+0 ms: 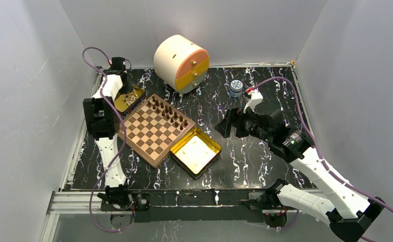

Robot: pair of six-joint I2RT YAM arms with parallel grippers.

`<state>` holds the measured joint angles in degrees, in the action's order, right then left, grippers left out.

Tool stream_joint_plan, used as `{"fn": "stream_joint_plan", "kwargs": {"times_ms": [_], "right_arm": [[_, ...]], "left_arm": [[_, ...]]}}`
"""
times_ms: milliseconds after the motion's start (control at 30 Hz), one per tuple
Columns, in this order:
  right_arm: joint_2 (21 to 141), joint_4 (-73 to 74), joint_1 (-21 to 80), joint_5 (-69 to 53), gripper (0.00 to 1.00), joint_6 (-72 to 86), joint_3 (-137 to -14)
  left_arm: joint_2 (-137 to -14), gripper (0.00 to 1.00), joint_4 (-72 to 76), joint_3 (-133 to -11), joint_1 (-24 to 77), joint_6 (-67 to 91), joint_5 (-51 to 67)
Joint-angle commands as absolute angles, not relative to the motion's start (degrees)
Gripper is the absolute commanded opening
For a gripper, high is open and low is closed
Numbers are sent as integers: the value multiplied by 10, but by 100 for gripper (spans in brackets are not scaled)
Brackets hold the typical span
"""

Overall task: Set up the chess pieces on the board
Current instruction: Pick up the chess piece from the storage box, then place the chess piece on the chessboard.

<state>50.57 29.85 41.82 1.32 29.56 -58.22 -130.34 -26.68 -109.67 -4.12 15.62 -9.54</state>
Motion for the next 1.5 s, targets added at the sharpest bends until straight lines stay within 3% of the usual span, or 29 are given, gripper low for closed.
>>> {"fn": "stream_joint_plan", "kwargs": {"times_ms": [0, 833, 1467], "right_arm": [[500, 269, 422, 16, 99, 284, -582], [480, 297, 421, 16, 98, 310, -588], [471, 360, 421, 36, 98, 328, -623]], "left_arm": [[-1273, 14, -274, -1117, -44, 149, -95], [-1187, 17, -321, -1100, -45, 159, -114], [-953, 18, -377, -870, -38, 198, -40]]}}
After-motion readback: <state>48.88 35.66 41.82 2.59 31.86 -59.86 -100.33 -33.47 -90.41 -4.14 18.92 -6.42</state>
